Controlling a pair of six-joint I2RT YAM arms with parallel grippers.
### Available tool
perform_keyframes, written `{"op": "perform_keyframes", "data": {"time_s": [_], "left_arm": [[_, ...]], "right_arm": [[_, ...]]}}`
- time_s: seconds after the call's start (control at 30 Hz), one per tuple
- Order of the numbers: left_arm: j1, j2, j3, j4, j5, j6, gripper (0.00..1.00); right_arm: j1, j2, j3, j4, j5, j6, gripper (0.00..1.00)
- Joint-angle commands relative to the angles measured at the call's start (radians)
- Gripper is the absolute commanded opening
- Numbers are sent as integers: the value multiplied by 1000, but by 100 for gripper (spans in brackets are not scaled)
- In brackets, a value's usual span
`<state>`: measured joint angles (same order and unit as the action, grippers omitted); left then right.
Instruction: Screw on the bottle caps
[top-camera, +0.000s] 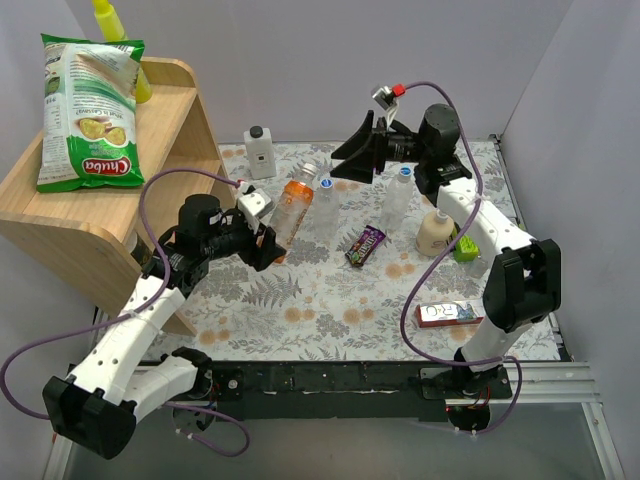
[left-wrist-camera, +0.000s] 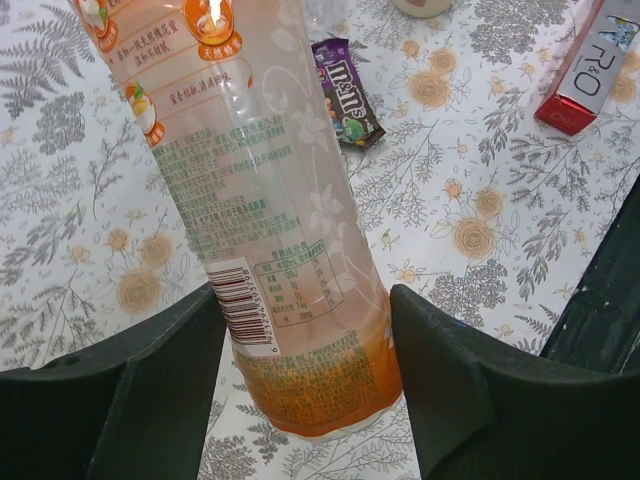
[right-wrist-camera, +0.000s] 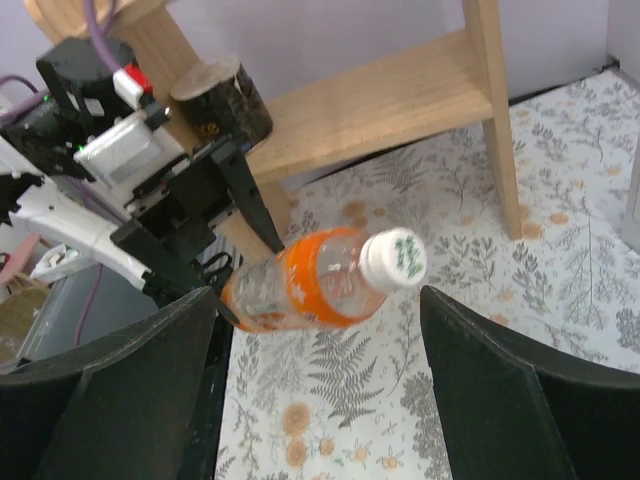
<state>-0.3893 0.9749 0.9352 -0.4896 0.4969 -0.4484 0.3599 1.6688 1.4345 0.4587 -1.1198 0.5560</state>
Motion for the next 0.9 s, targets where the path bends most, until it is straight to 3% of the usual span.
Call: {"op": "perform_keyframes", "data": {"time_s": [0.0, 0.5, 0.87], "left_arm": [[-14, -28, 39, 13, 88, 105, 0], [-68, -25, 63, 31, 92, 143, 0], [-72, -19, 63, 55, 65, 139, 0]], "right_arm": [[5, 25, 132, 46, 40, 67, 89], [27, 60, 126, -159, 118, 68, 89], [48, 52, 90, -215, 138, 62, 86]]}}
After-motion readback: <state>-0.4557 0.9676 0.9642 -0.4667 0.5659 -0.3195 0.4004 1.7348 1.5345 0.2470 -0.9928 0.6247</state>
